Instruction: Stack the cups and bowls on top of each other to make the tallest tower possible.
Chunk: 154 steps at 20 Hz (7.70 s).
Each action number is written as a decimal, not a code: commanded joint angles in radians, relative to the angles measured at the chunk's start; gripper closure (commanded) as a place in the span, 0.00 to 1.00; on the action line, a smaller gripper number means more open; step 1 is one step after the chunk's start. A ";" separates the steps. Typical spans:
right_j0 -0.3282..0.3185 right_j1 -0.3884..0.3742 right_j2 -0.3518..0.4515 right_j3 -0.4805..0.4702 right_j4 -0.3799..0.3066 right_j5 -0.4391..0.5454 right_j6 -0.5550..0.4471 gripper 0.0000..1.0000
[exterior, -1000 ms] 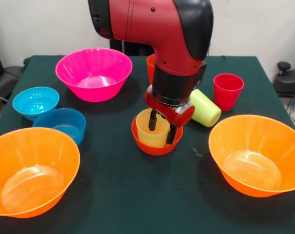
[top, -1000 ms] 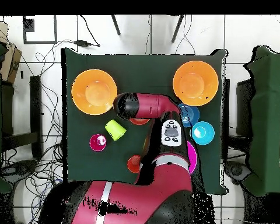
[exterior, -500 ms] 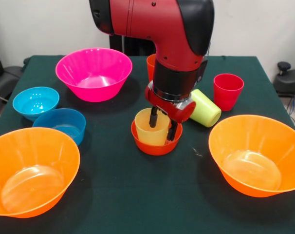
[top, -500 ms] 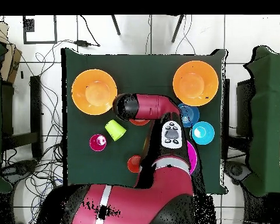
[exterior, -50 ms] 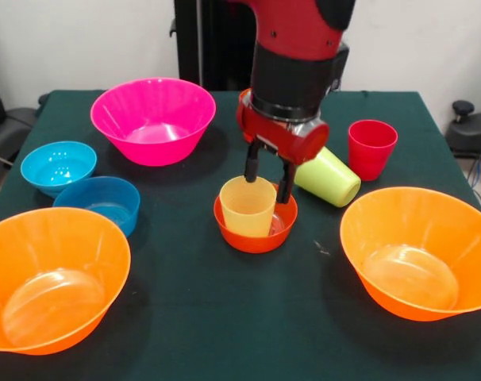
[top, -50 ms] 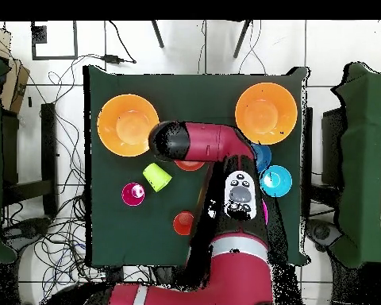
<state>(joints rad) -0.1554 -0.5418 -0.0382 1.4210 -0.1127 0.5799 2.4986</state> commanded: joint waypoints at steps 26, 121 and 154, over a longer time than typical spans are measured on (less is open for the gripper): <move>-0.229 -0.139 0.422 0.612 0.192 -0.428 0.073 0.00; -0.781 0.194 0.778 0.559 -0.207 -0.376 -0.121 0.00; -0.830 0.369 0.807 0.489 -0.414 -0.456 -0.079 0.00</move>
<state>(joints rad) -0.9993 -0.1919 0.7301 2.0322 -0.4630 0.1485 2.4986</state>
